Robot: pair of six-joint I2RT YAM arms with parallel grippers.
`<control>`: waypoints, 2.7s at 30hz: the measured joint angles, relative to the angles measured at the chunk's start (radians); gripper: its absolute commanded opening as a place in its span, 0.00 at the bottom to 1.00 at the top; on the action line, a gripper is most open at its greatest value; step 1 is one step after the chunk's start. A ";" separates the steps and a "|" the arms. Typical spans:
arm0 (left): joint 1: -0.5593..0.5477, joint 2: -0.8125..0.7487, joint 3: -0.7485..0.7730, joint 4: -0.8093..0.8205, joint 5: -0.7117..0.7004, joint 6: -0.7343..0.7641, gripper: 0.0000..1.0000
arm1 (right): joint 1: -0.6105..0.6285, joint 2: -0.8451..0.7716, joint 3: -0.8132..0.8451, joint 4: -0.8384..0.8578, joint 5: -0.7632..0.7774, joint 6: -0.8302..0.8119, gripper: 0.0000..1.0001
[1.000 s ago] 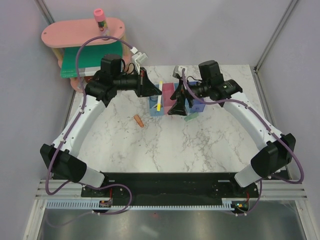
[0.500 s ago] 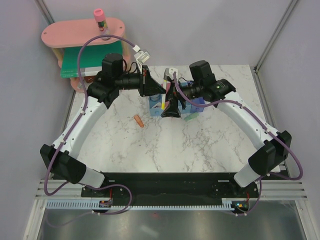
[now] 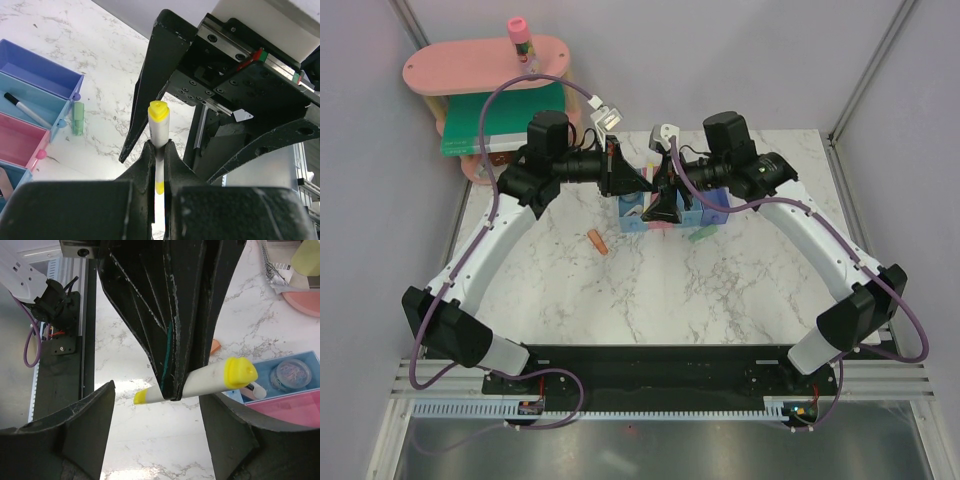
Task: Sort the stationery into containers
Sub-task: Place the pen in the storage box.
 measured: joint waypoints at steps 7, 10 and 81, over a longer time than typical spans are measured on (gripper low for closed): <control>0.000 0.000 0.000 0.003 0.000 -0.002 0.02 | 0.000 0.011 0.006 0.004 0.000 0.002 0.68; 0.000 0.000 0.000 0.013 0.000 -0.007 0.02 | 0.000 0.024 0.009 0.006 0.000 0.004 0.60; 0.163 0.421 -0.199 -0.338 -0.677 0.287 0.70 | -0.301 0.645 0.212 -0.040 0.249 -0.030 0.23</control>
